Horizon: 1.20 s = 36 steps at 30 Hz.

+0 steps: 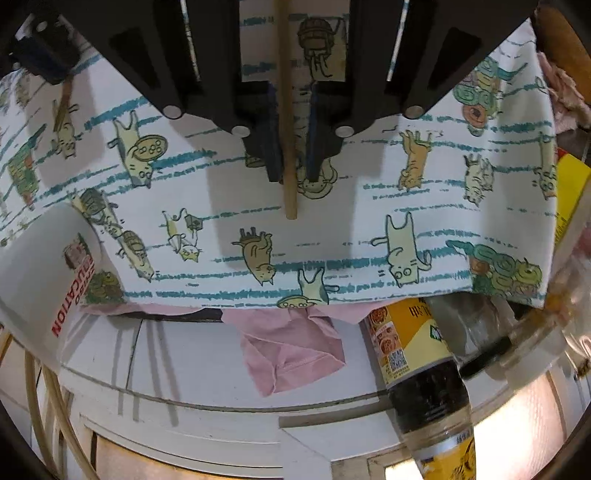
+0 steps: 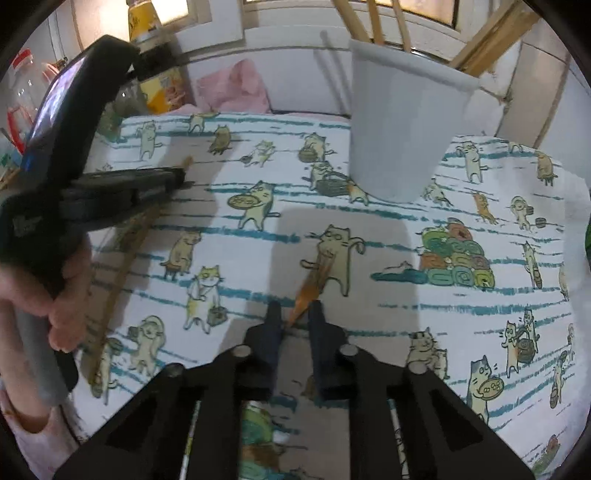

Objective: Organize utensils

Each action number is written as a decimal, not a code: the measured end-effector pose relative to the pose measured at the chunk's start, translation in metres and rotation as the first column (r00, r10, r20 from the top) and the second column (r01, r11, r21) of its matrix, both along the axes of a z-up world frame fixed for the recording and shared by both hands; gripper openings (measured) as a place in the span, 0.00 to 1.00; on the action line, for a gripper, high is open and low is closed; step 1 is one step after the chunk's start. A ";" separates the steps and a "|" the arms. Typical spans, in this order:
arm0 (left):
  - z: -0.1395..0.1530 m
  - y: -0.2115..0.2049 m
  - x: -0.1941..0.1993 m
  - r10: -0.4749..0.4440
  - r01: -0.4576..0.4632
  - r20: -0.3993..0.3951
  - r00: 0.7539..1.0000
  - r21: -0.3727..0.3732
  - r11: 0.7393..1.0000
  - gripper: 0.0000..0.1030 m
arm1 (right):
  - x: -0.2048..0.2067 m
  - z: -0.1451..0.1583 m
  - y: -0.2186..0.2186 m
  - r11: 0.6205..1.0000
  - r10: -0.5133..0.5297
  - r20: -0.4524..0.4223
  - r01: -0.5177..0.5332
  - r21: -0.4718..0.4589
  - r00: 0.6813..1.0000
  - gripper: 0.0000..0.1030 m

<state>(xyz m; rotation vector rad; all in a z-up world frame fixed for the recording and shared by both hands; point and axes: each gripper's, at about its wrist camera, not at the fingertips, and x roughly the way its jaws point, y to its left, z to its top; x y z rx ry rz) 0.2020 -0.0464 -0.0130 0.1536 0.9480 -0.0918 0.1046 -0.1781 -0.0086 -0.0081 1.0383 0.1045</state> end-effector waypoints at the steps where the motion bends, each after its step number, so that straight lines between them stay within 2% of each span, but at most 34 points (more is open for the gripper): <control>1: 0.000 0.000 -0.001 0.009 -0.010 0.006 1.000 0.018 1.000 0.27 | -0.001 -0.001 -0.002 1.000 -0.002 0.006 0.002 0.000 1.000 0.09; 2: 0.000 0.001 0.000 0.026 -0.026 0.011 1.000 0.035 0.999 0.38 | -0.001 -0.001 -0.004 1.000 -0.004 0.007 0.004 0.003 1.000 0.08; 4: 0.000 0.007 0.002 0.058 -0.058 0.010 0.998 0.047 0.997 0.48 | 0.000 0.000 -0.008 1.000 -0.015 0.005 0.015 0.016 1.000 0.05; 6: 0.000 0.013 0.004 0.041 -0.041 -0.014 0.999 0.018 0.999 0.46 | 0.001 0.001 -0.014 0.999 -0.024 0.011 0.024 0.027 1.000 0.04; 8: 0.000 0.017 0.006 0.012 -0.014 -0.038 0.999 -0.041 0.999 0.25 | 0.001 0.007 -0.021 0.999 -0.047 0.052 0.046 0.016 0.998 0.04; 9: 0.000 0.018 0.007 -0.003 -0.001 -0.050 0.999 -0.073 0.997 0.20 | 0.000 0.009 -0.024 0.999 -0.053 0.069 0.052 0.013 0.996 0.04; 11: 0.001 0.016 0.006 -0.028 0.024 -0.051 0.998 -0.081 0.996 0.07 | 0.000 0.017 -0.032 0.997 -0.059 0.096 0.055 0.053 0.994 0.04; 14: 0.003 0.011 0.002 -0.059 0.055 -0.043 0.997 -0.084 0.995 0.05 | 0.000 0.029 -0.041 0.994 -0.051 0.142 0.036 0.104 0.989 0.04; 16: 0.016 0.016 -0.006 -0.080 0.081 0.012 0.997 -0.174 0.981 0.05 | -0.004 0.040 -0.046 0.990 -0.050 0.208 0.020 0.142 0.977 0.04; 19: 0.047 0.029 -0.025 -0.110 0.158 0.158 0.981 -0.337 0.928 0.05 | -0.009 0.060 -0.053 0.984 -0.048 0.329 -0.013 0.179 0.943 0.01; 22: 0.070 0.039 -0.043 -0.090 0.210 0.299 0.950 -0.399 0.893 0.05 | -0.013 0.078 -0.059 0.980 -0.053 0.412 -0.031 0.195 0.909 0.01; 24: 0.078 0.042 -0.049 -0.070 0.211 0.337 0.939 -0.403 0.890 0.05 | -0.005 0.079 -0.060 0.980 -0.052 0.408 -0.032 0.197 0.912 0.01; 26: 0.081 0.043 -0.051 -0.046 0.195 0.354 0.934 -0.397 0.897 0.05 | 0.002 0.075 -0.063 0.983 -0.040 0.370 -0.029 0.179 0.928 0.01; 28: 0.084 0.046 -0.052 -0.021 0.178 0.368 0.930 -0.399 0.899 0.05 | 0.005 0.068 -0.070 0.979 -0.038 0.343 -0.033 0.200 0.939 0.02; 31: 0.086 0.053 -0.059 0.020 0.177 0.421 0.907 -0.424 0.888 0.05 | 0.011 0.052 -0.083 0.970 -0.077 0.284 0.006 0.241 0.956 0.02; 33: 0.092 0.062 -0.066 0.067 0.181 0.470 0.880 -0.461 0.869 0.05 | 0.018 0.041 -0.095 0.959 -0.118 0.225 0.052 0.280 0.967 0.21; 34: 0.092 0.064 -0.070 0.089 0.181 0.488 0.868 -0.478 0.859 0.05 | 0.021 0.035 -0.104 0.946 -0.148 0.190 0.083 0.313 0.970 0.26; 36: 0.096 0.074 -0.077 0.146 0.165 0.517 0.844 -0.509 0.845 0.05 | 0.025 0.025 -0.120 0.911 -0.203 0.129 0.138 0.388 0.971 0.28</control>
